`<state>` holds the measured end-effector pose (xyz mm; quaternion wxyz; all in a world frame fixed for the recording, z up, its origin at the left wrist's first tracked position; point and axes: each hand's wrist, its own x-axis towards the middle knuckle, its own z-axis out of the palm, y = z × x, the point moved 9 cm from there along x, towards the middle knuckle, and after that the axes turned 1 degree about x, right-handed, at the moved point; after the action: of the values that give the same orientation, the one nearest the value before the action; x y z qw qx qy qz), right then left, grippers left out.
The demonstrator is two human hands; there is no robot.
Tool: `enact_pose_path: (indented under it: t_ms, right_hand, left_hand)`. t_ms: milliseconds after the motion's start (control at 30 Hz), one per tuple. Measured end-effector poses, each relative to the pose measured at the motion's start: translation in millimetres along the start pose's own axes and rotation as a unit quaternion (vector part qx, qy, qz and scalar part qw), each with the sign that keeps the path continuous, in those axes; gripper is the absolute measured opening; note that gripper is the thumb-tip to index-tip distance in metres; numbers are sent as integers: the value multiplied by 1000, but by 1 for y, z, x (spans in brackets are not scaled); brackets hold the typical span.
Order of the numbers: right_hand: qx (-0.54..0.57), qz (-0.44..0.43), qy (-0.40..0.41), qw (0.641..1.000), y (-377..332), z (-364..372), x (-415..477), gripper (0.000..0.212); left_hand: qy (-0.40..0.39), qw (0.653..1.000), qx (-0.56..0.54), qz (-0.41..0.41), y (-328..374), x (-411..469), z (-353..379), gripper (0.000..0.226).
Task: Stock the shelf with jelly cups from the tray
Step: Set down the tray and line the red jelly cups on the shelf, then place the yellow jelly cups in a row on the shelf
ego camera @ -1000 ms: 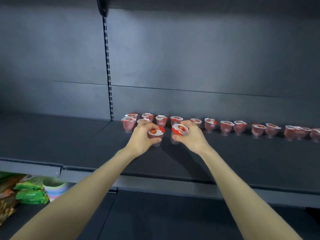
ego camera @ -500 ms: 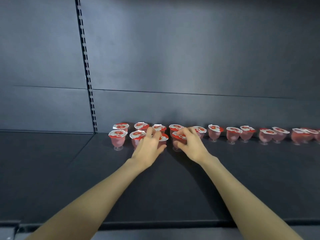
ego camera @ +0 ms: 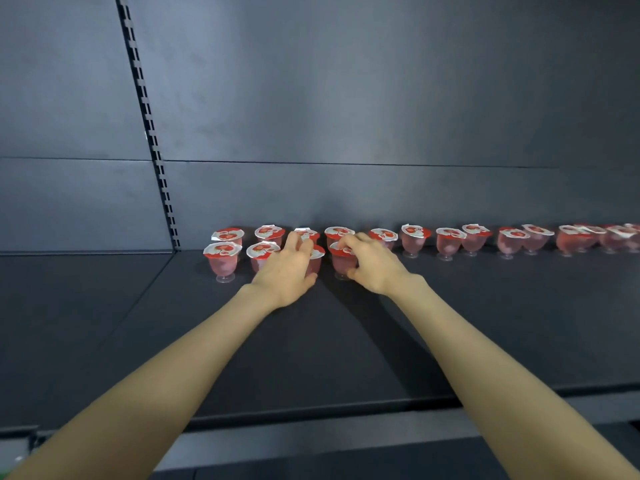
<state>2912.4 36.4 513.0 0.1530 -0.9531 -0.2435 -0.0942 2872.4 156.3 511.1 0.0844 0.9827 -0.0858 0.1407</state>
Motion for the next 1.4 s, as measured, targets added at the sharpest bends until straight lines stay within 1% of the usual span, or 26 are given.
enact_pose_path:
  t_ms: [67, 133, 267, 400, 467, 667, 800, 867, 1000, 1167, 1300, 1400]
  right_hand:
    - [-8, 7, -11, 1000, -2, -3, -3, 55]
    - [-4, 11, -1, 1000, -4, -9, -8, 54]
    - [8, 9, 38, 999, -8, -24, -31, 45]
    - [5, -4, 55, 998, -10, -39, -67, 45]
    - [16, -5, 67, 998, -8, -49, -90, 45]
    - [34, -19, 83, 996, 8, -70, -179, 44]
    - [44, -51, 73, 995, 27, -65, -252, 42]
    - [45, -61, 59, 995, 40, -55, -290, 42]
    - [62, -45, 16, 997, 71, -19, -351, 42]
    - [84, -10, -70, 994, 108, 58, -412, 43]
    - [99, 27, -147, 984, 135, 136, -453, 43]
    - [104, 61, -202, 972, 156, 201, -481, 44]
  left_hand:
    - [-20, 1000, 17, 8, 1, -3, -6, 46]
    - [-22, 999, 41, 14, 5, -10, -14, 43]
    - [30, 998, 61, 9, 10, -30, -34, 41]
    - [77, 994, 72, 32, 26, -58, -48, 44]
    - [107, 991, 75, 39, 41, -76, -56, 42]
    - [144, 986, 79, 27, 102, -146, -59, 48]
    - [180, 981, 73, 19, 153, -205, -39, 46]
    - [181, 981, 69, 3, 178, -234, -21, 45]
    - [154, 986, 59, -9, 216, -284, 28, 45]
    - [91, 995, 28, -35, 237, -327, 106, 44]
    - [9, 998, 1, -62, 241, -360, 187, 42]
    - [-64, 993, -19, -97, 235, -385, 256, 40]
